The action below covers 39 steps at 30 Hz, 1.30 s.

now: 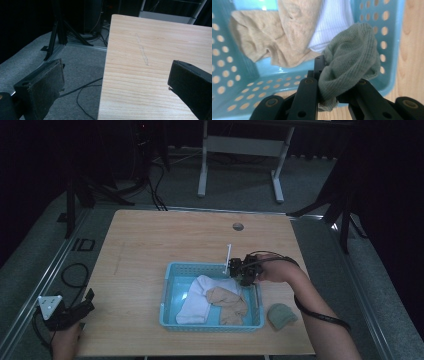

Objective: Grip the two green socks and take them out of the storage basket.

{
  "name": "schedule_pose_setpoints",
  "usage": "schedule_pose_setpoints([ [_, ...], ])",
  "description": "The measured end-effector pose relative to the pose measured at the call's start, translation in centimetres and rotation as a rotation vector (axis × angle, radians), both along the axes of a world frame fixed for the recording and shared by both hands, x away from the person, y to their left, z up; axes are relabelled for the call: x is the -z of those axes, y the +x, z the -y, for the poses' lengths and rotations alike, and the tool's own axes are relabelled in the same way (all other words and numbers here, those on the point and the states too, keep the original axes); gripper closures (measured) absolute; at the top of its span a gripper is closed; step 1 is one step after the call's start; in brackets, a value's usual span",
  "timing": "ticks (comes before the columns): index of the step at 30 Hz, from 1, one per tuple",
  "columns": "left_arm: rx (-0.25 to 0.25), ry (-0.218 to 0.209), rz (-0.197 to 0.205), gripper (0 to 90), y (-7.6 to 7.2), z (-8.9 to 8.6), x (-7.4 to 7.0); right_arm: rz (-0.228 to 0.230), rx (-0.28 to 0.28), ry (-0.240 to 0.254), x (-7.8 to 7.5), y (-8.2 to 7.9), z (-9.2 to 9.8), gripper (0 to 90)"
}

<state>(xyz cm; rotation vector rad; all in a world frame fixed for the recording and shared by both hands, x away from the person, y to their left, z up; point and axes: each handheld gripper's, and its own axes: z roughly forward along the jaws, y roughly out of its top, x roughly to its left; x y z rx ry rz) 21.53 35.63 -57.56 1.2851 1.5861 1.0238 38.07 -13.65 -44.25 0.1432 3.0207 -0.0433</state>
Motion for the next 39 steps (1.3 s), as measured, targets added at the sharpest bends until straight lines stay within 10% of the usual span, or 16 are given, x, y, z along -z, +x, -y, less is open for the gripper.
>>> schedule_pose_setpoints([
  [19, -0.001, 0.001, 0.001, 0.7, 0.0, 0.0, 0.0, 0.045, 0.003, 0.069, -5.3, -1.1, 1.0, 81.8],
  [39, -0.002, 0.001, -0.001, 0.7, 0.0, 0.0, 0.0, 0.074, 0.139, 0.094, -6.8, -0.5, 7.9, 81.7],
])
